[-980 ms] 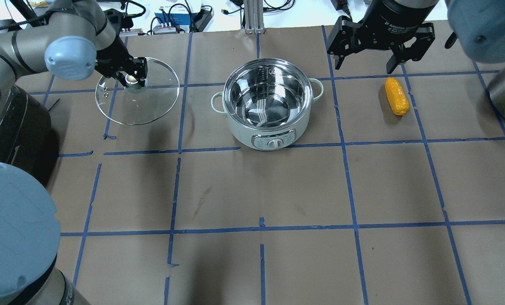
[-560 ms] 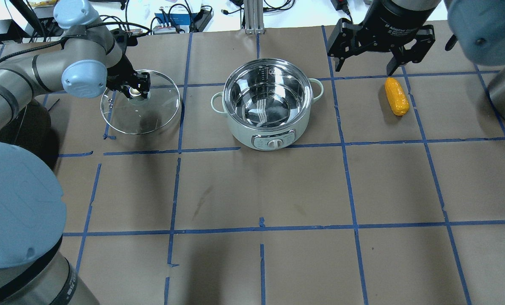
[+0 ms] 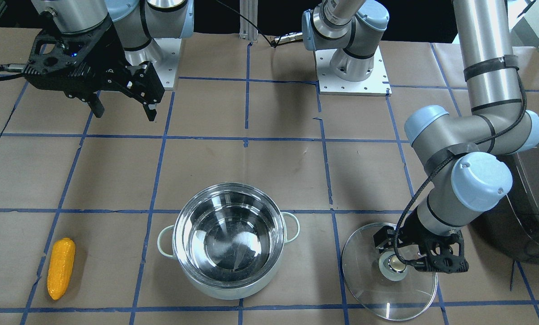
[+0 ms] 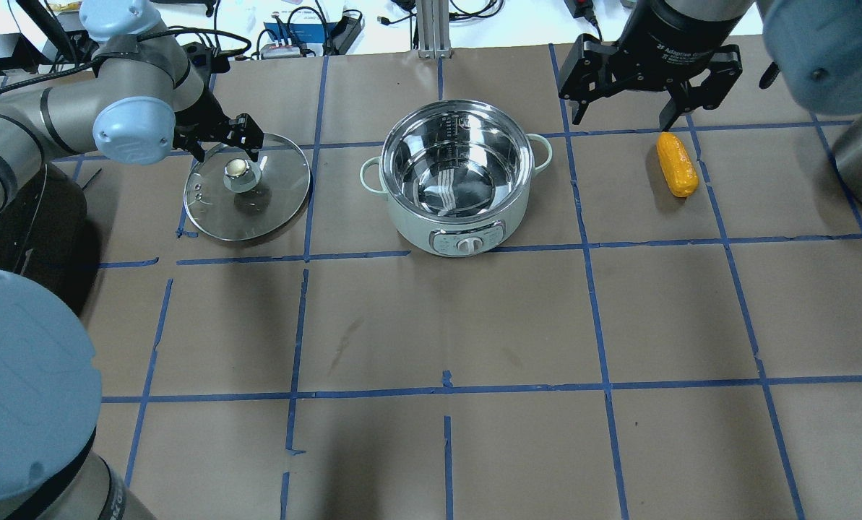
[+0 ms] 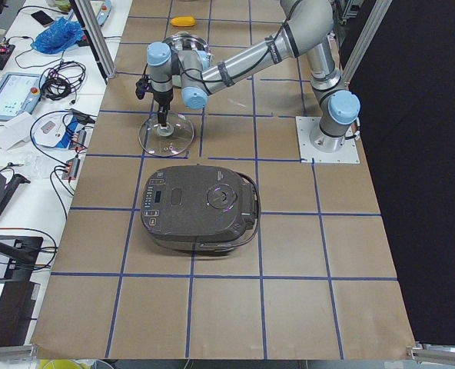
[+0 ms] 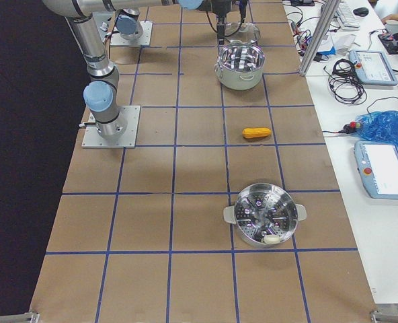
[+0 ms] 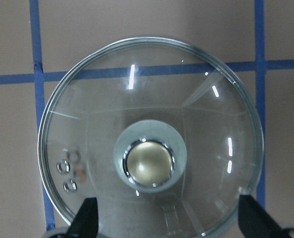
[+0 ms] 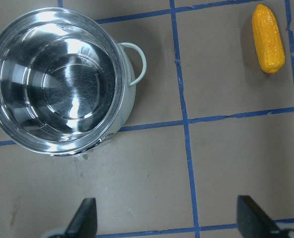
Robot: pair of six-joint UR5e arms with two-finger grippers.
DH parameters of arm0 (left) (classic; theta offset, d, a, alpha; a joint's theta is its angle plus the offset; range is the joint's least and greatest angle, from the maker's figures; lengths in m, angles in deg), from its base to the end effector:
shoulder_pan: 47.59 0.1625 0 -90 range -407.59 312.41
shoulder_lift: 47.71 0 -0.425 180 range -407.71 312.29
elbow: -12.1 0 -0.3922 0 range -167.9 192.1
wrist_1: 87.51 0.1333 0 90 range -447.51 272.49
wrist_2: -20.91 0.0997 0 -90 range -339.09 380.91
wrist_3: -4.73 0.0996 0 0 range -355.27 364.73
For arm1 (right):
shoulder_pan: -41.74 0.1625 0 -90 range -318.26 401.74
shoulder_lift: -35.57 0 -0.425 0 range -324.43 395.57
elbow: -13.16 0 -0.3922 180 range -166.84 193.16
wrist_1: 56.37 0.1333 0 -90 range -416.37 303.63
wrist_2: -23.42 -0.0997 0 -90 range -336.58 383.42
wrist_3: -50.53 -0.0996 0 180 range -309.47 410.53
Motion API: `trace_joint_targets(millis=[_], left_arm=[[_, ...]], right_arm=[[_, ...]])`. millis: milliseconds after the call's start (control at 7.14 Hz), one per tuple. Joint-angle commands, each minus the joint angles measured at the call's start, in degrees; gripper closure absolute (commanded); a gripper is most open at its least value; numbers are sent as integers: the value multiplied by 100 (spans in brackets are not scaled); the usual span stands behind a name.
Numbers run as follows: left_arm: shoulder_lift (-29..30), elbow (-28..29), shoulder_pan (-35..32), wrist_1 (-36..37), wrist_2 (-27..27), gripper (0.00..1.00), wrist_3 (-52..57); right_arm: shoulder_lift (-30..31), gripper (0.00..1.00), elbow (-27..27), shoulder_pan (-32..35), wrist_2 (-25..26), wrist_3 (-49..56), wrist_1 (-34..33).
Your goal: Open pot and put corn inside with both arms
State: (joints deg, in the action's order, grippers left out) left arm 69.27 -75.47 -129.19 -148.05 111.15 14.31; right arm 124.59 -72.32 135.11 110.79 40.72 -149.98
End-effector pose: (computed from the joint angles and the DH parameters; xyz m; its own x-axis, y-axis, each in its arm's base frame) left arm -0.0354 -0.6698 0.2876 -0.9996 0.0196 -0.0184 0.0211 0.9963 -0.0837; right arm 0.1676 -0.5010 0.5253 -0.9922 0.1053 -0.0661 0.1124 0.9870 -0.1149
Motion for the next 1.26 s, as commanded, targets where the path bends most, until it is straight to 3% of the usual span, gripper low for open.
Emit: trace_joint_targets(millis=[0,280,420,1120], left_arm=[[-874,20,-294,-990,3,0,-368],[-1832,73,-427,-2518,12,0,-368],[-2080,91,-462,-2890,3,0,-368],[-2241,47,-823,-2955,3,0,-377]], right_arm=[[2,0,-4,5,0,5,1],[11,0,4,5,0,5,1],[2,0,-4,5,0,5,1],[-50,0,13,93,0,172,131]])
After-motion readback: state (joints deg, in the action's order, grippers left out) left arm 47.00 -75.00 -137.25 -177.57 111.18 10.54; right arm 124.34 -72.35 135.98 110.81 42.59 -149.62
